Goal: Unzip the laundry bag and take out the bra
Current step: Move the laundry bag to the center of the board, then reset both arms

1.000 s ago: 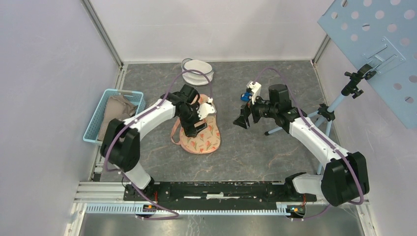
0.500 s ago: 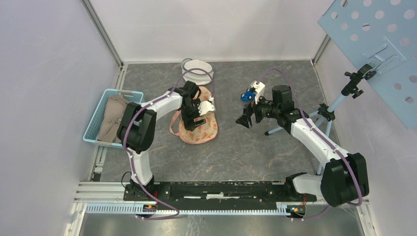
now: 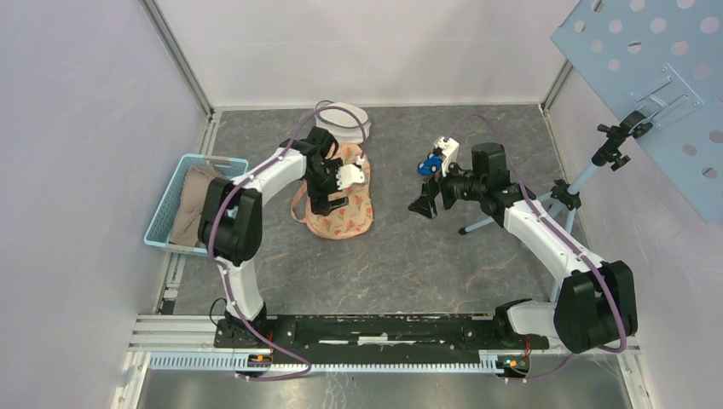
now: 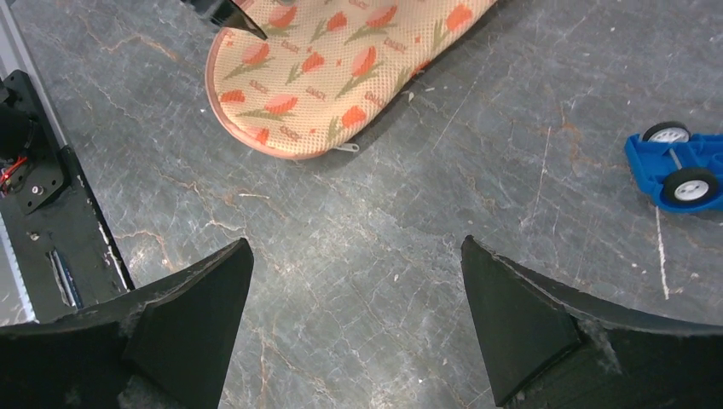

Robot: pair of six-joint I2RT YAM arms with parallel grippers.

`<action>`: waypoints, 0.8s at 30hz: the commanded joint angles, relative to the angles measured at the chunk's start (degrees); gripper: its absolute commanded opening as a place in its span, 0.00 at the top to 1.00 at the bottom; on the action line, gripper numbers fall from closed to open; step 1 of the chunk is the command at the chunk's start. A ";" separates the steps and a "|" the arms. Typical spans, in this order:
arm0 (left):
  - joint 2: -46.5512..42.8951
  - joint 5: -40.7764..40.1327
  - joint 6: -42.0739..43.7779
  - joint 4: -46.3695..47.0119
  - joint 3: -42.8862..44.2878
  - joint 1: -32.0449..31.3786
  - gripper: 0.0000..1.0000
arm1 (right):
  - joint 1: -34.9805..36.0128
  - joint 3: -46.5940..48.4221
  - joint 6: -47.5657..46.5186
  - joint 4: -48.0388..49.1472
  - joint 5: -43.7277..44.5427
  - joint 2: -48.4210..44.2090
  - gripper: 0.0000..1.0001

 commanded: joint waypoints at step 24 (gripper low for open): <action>-32.99 19.43 -41.81 -17.12 6.52 22.30 0.00 | -9.19 11.32 -9.27 -13.03 0.38 -4.26 0.02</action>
